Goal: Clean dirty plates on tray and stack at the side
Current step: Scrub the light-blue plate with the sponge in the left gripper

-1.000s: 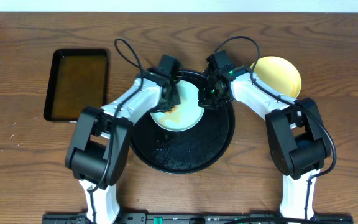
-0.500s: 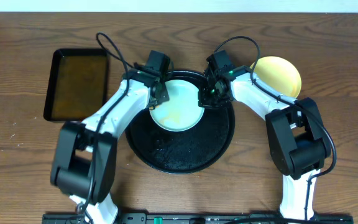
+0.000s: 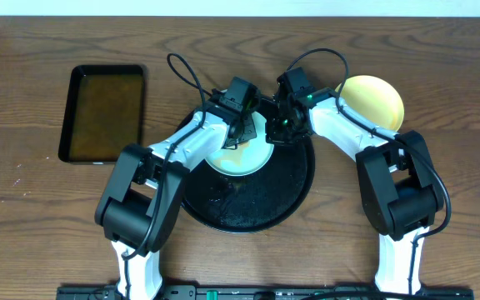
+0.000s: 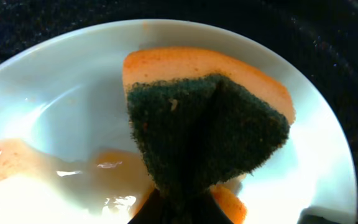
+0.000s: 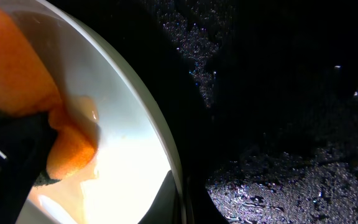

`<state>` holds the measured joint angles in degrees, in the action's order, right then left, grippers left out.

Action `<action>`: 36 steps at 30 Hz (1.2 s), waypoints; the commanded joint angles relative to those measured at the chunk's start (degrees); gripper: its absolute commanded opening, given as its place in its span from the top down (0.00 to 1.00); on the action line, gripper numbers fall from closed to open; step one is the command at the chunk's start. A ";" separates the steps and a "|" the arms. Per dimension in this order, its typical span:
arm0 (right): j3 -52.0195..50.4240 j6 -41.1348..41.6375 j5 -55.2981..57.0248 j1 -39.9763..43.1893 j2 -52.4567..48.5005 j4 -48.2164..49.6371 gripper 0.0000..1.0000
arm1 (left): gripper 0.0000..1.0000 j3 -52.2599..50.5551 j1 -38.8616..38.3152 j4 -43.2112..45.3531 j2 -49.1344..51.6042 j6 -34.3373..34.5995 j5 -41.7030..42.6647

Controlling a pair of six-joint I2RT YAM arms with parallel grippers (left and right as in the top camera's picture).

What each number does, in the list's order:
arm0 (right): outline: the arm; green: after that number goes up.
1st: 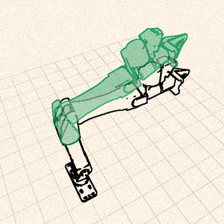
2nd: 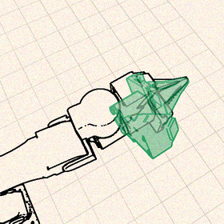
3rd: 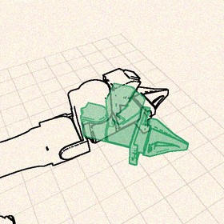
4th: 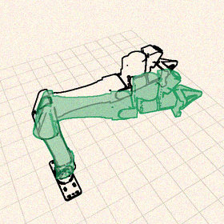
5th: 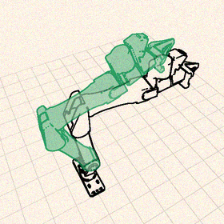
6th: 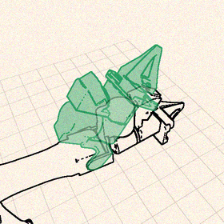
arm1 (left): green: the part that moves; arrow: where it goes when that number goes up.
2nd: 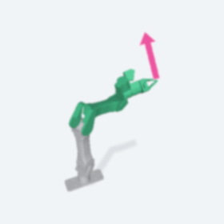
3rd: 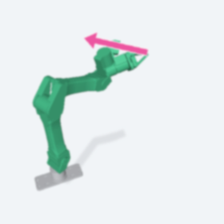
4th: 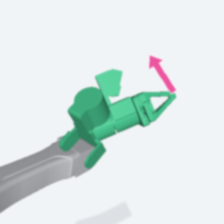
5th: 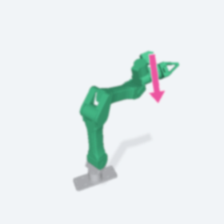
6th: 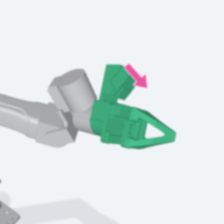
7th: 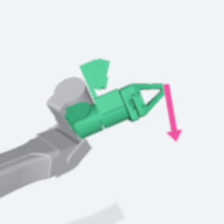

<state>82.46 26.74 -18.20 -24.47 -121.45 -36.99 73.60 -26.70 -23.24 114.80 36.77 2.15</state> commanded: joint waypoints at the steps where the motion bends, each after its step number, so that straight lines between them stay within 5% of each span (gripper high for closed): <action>1: -1.73 0.59 5.97 -0.48 -2.95 -1.40 0.99 | 0.92 -0.68 1.11 -2.60 2.86 1.46 0.13; 10: -1.73 0.59 5.99 -0.50 -2.95 -1.38 0.99 | 0.92 -0.55 8.17 -16.74 2.62 1.14 -8.04; 20: -1.73 0.61 5.99 -0.48 -2.95 -1.36 0.99 | 0.93 0.22 10.75 -21.40 -4.07 -1.14 -12.07; 36: -1.73 0.61 5.99 -0.50 -2.95 -1.33 0.99 | 0.93 -1.66 1.62 -12.59 -4.87 -0.74 6.10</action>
<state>82.46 26.74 -19.27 -25.58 -121.49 -37.34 72.86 -23.88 -35.90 107.72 36.03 4.32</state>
